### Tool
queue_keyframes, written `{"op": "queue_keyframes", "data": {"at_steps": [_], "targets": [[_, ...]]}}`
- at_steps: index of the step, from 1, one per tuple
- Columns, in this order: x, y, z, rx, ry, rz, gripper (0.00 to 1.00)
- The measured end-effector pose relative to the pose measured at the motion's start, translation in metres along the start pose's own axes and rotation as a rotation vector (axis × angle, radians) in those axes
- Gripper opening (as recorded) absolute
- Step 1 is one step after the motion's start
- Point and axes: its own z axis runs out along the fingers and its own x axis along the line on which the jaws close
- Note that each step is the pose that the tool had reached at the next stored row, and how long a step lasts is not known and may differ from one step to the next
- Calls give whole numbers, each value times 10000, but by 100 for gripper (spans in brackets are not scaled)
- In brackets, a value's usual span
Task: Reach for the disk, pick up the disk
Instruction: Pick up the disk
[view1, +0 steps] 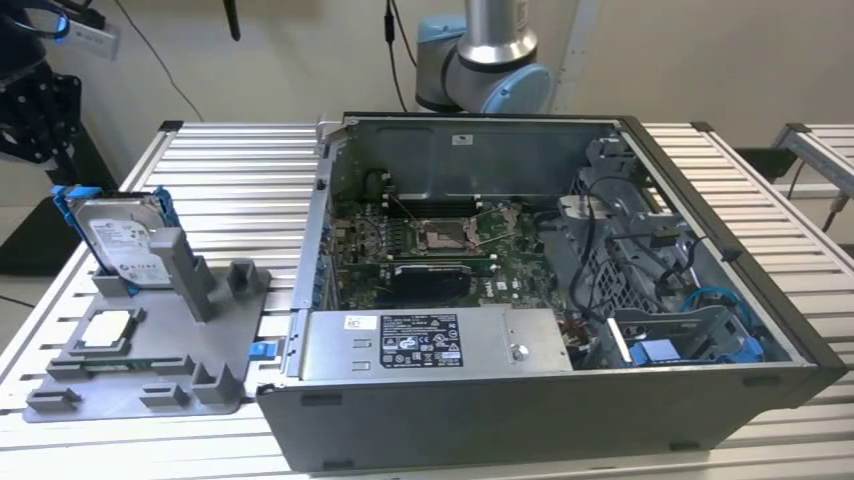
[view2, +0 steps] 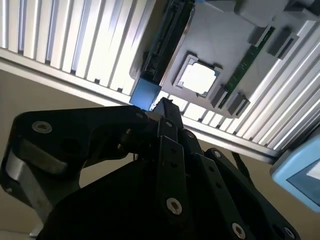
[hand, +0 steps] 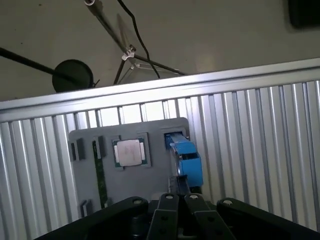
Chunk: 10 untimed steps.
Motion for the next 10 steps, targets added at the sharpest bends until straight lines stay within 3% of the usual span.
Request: {"op": "queue_keyframes", "data": {"at_steps": [3,8,9,10], "targets": [[-49,7,3,1,2,-71,0],[-49,7,3,1,2,-75,0],[-49,7,3,1,1,-75,100],[-49,7,3,1,1,-74,100]]}}
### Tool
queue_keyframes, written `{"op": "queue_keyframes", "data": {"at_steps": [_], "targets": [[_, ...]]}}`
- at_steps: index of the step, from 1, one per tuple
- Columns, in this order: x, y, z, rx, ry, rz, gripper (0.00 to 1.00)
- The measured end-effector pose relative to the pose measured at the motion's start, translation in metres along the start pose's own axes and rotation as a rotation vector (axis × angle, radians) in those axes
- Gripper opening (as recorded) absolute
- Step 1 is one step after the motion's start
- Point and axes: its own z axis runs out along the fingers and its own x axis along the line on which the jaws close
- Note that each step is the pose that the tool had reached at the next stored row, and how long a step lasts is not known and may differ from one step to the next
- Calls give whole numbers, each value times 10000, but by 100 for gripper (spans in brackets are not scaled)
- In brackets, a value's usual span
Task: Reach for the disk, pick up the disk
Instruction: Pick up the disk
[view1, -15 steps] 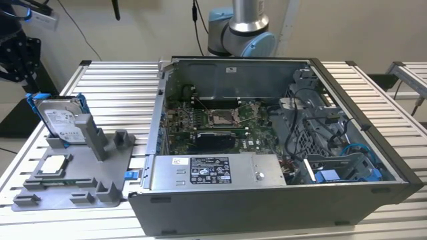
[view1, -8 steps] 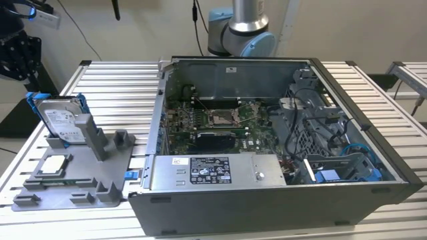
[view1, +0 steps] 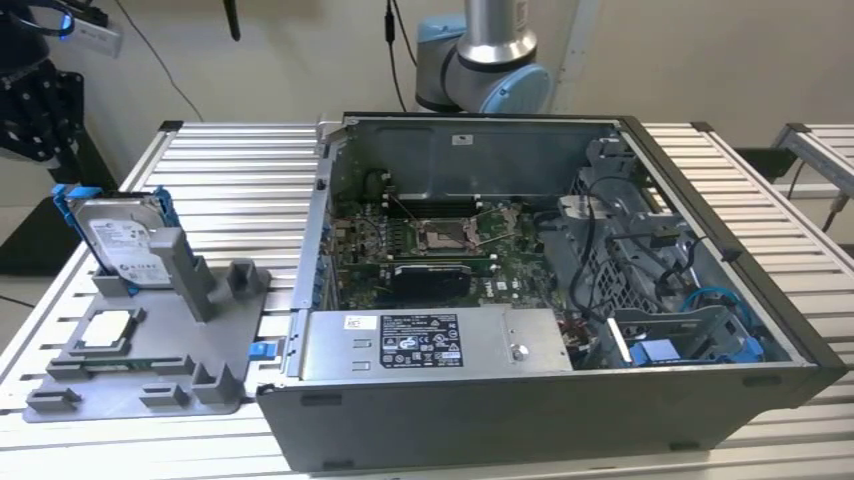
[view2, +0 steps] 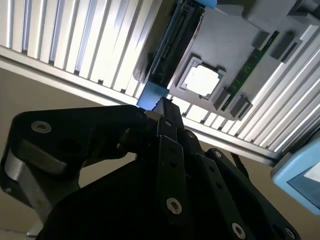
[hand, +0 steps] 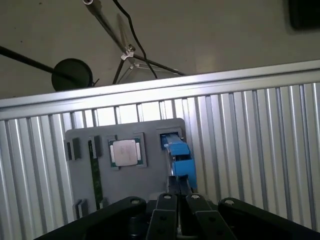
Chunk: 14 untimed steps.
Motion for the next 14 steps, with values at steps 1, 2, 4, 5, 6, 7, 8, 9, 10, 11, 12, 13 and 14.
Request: {"op": "queue_keyframes", "data": {"at_steps": [1,2,4,5,6,7,8,9,10,11,12,13,14], "targets": [[0,0,0,0,0,0,100],[0,0,0,0,0,0,100],[0,0,0,0,0,0,100],[0,0,0,0,1,0,100],[0,0,0,0,0,-1,100],[0,0,0,0,0,-1,100],[0,0,0,0,1,-1,100],[0,0,0,1,0,0,100],[0,0,0,0,0,-1,100],[0,0,0,0,0,-1,100],[0,0,0,0,1,-2,100],[-6,1,1,0,0,0,100],[-14,2,3,-1,0,1,100]]}}
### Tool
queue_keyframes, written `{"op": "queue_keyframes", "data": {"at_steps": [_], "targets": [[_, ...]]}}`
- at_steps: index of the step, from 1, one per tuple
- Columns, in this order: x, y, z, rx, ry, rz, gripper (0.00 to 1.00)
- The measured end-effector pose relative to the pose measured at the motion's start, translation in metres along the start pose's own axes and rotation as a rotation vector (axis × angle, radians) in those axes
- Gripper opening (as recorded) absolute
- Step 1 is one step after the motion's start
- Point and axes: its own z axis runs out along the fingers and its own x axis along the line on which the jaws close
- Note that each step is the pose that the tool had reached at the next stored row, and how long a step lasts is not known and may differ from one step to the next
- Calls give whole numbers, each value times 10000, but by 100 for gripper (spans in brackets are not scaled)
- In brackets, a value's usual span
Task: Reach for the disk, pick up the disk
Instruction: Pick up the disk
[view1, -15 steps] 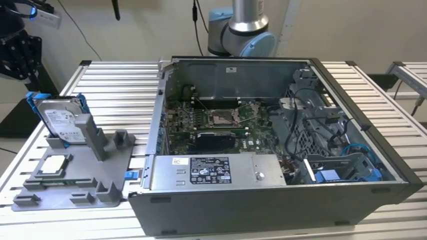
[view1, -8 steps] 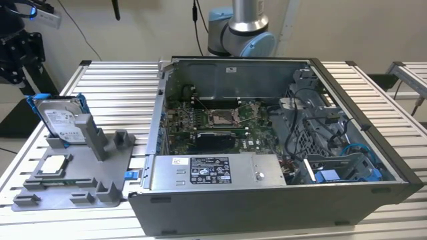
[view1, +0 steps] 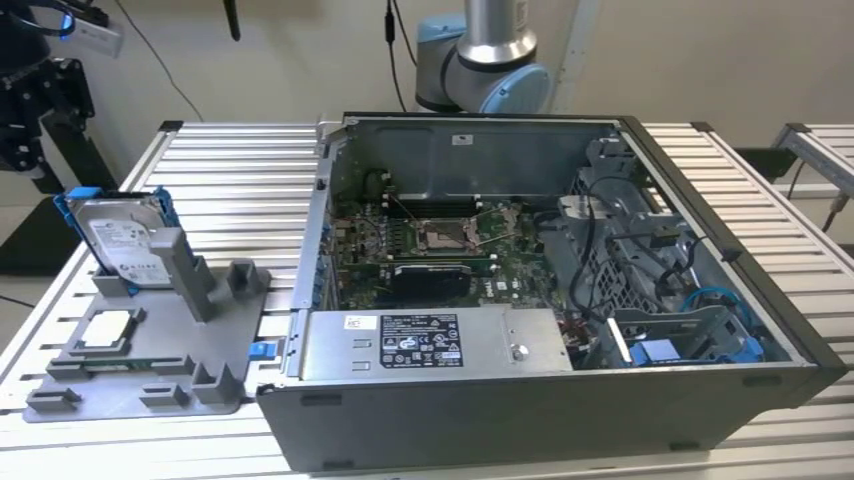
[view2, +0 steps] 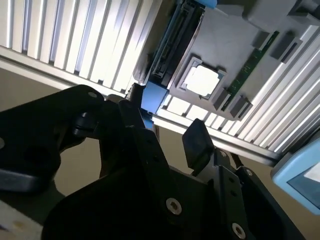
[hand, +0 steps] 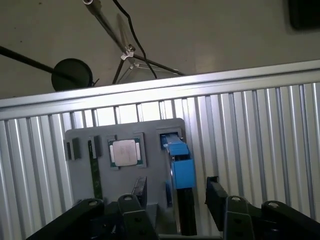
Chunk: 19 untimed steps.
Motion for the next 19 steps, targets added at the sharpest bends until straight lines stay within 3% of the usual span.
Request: {"op": "queue_keyframes", "data": {"at_steps": [7,19], "targets": [[-43,3,84,2,2,-75,100],[-50,-1,278,11,22,-851,100]]}}
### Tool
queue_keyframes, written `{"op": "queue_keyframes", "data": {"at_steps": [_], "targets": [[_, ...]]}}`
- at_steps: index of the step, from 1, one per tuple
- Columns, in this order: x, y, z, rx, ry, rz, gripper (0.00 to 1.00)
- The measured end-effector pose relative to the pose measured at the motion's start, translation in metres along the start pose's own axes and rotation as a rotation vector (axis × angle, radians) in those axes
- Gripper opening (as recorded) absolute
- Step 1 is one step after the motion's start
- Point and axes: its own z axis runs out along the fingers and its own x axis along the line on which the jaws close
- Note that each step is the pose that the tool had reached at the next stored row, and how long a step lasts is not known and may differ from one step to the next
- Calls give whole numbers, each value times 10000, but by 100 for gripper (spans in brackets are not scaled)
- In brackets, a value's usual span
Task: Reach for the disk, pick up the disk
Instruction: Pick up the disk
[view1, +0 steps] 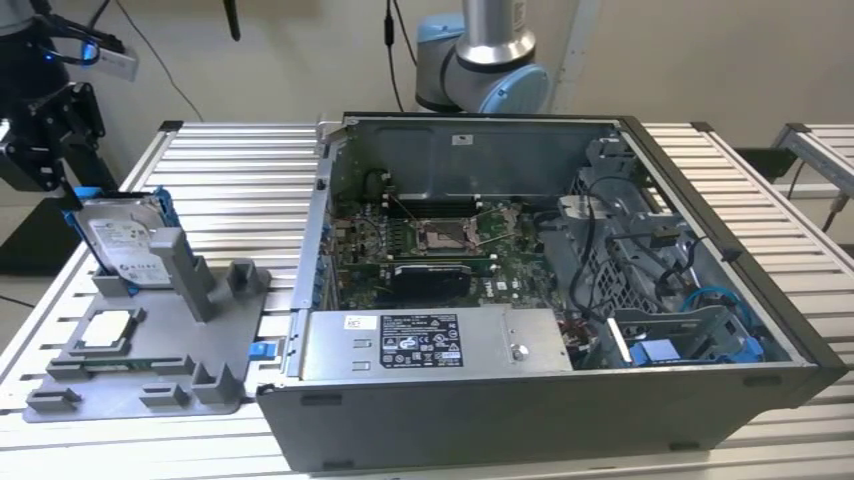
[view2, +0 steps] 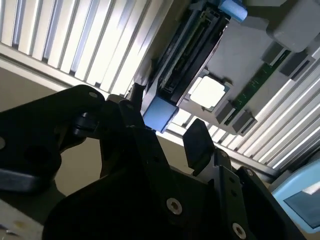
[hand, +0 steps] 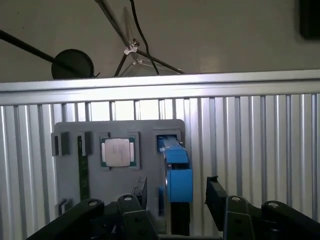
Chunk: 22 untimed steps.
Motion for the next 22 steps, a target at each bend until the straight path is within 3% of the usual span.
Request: {"op": "queue_keyframes", "data": {"at_steps": [8,22], "targets": [[0,-1,21,3,-1,-2,100],[-1,-40,272,3,3,-119,100]]}}
